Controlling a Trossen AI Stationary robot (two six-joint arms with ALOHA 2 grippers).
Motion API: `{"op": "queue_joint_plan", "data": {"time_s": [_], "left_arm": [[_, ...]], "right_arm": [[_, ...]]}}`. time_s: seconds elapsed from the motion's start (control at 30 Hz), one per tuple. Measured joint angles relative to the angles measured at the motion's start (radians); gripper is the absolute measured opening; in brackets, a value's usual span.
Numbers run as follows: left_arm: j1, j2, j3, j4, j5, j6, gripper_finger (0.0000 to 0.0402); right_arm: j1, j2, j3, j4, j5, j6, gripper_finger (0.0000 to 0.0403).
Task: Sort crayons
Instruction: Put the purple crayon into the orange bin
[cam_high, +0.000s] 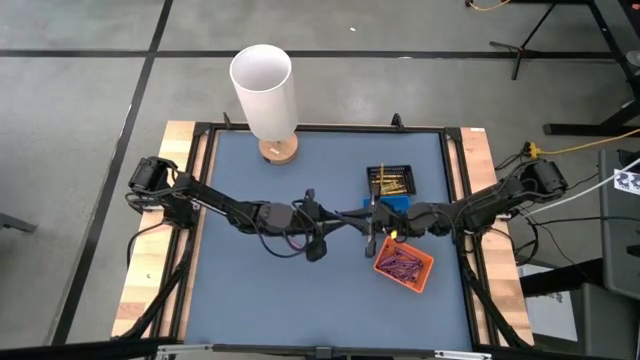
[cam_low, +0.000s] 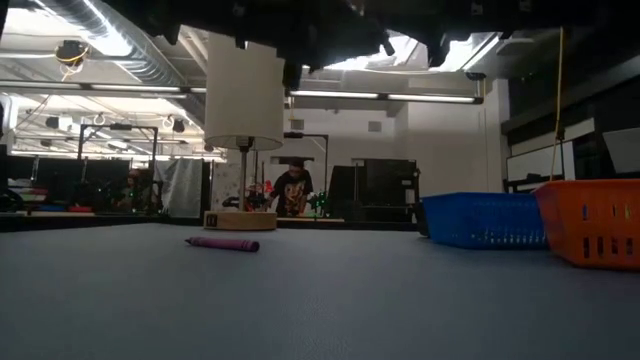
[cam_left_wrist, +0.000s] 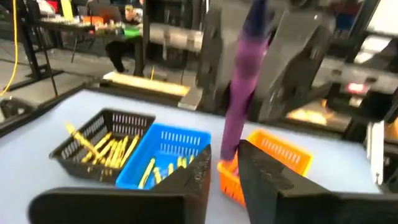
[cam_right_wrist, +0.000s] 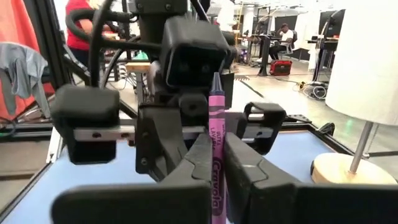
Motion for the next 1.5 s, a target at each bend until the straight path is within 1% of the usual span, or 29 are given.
{"op": "queue_joint_plan", "data": {"time_s": [0.13, 0.2, 0.3, 0.4, 0.5, 0.63, 0.7, 0.73, 0.97, 1.07, 1.13, 1.37, 1.5], "left_arm": [[0.0, 0.0, 0.0, -0.09, 0.0, -0.009, 0.0088], [-0.003, 0.0, 0.0, -0.149, 0.0, -0.01, 0.01], [-0.009, 0.0, 0.0, -0.231, 0.0, -0.01, 0.0112], [-0.014, 0.0, 0.0, -0.302, 0.0, -0.011, 0.0118], [-0.02, 0.001, 0.0, -0.337, 0.0, -0.011, 0.012], [-0.022, 0.001, 0.0, -0.352, 0.0, -0.011, 0.012], [-0.022, 0.001, 0.0, -0.352, 0.0, -0.011, 0.012], [-0.022, 0.001, 0.0, -0.352, 0.0, -0.011, 0.0119], [-0.024, 0.001, 0.0, -0.36, 0.0, -0.011, 0.0108], [-0.024, 0.001, 0.0, -0.361, 0.0, -0.011, 0.0102], [-0.024, 0.001, 0.0, -0.361, 0.0, -0.011, 0.0099], [-0.024, 0.001, 0.0, -0.362, 0.001, -0.008, 0.0092], [-0.024, 0.001, 0.0, -0.363, 0.052, -0.008, 0.0092]], "right_arm": [[0.0, -0.033, 0.0, -0.072, 0.0, -0.017, 0.001], [0.0, -0.063, 0.0, -0.152, -0.001, -0.005, 0.0014], [0.0, -0.121, 0.0, -0.317, -0.02, 0.061, 0.0022], [0.0, -0.18, 0.0, -0.503, -0.122, 0.173, 0.0021], [0.0, -0.229, 0.0, -0.673, -0.268, 0.305, 0.0018], [0.001, -0.249, 0.0, -0.824, -0.476, 0.476, 0.002], [0.002, -0.249, 0.0, -0.888, -0.547, 0.518, 0.0023], [0.002, -0.249, 0.0, -0.922, -0.566, 0.533, 0.0024], [0.002, -0.249, 0.0, -1.2, -0.577, 0.578, 0.0025], [0.002, -0.249, 0.0, -1.283, -0.577, 0.578, 0.0025], [0.002, -0.249, 0.0, -1.307, -0.577, 0.577, 0.0025], [0.001, -0.249, 0.0, -1.307, -0.577, 0.577, 0.0026], [0.001, -0.249, 0.0, -1.307, -0.578, 0.577, 0.0026]]}}
